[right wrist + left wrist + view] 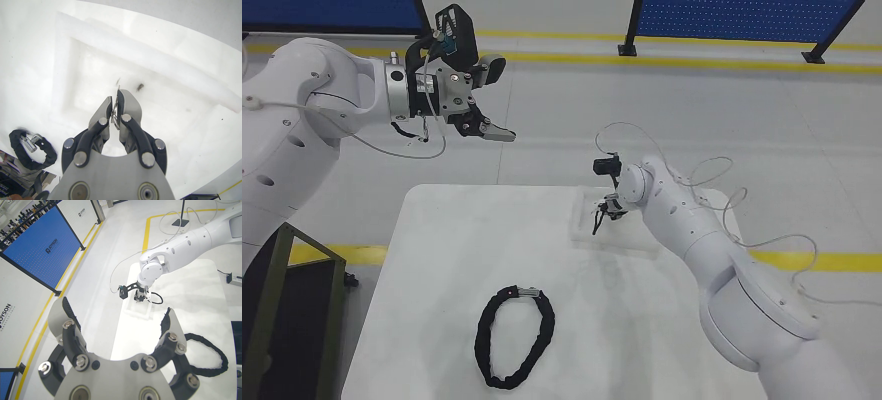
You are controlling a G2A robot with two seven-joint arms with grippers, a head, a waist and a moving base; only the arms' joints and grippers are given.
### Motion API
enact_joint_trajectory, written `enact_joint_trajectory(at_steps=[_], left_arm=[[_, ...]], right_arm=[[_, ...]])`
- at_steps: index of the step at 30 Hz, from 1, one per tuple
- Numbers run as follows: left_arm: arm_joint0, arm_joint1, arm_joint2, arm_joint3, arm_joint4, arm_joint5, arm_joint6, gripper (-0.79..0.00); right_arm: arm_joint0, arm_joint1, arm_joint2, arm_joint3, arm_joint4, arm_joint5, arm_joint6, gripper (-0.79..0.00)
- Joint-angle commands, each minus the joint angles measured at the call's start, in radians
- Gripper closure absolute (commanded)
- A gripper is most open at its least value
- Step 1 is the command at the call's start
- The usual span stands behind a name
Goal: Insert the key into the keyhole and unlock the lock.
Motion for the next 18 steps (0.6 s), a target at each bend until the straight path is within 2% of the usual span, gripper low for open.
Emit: enact_joint_trajectory(at_steps=[1, 10, 18], left_arm=[[0.000, 0.000, 0.000, 0.000, 0.000, 0.000, 0.000, -0.785], [0.000, 0.000, 0.000, 0.000, 0.000, 0.000, 0.000, -0.785], [0.000, 0.000, 0.000, 0.000, 0.000, 0.000, 0.000, -0.785]], right_arm=[[0.003, 0.002, 0.007, -0.004, 0.001, -0.010, 0.012, 0.000], [0.008, 0.038, 0.066, -0.066, 0.039, -0.155, 0.052, 0.000], [-0.027, 0.112, 0.146, -0.228, 0.049, -0.226, 0.120, 0.000]])
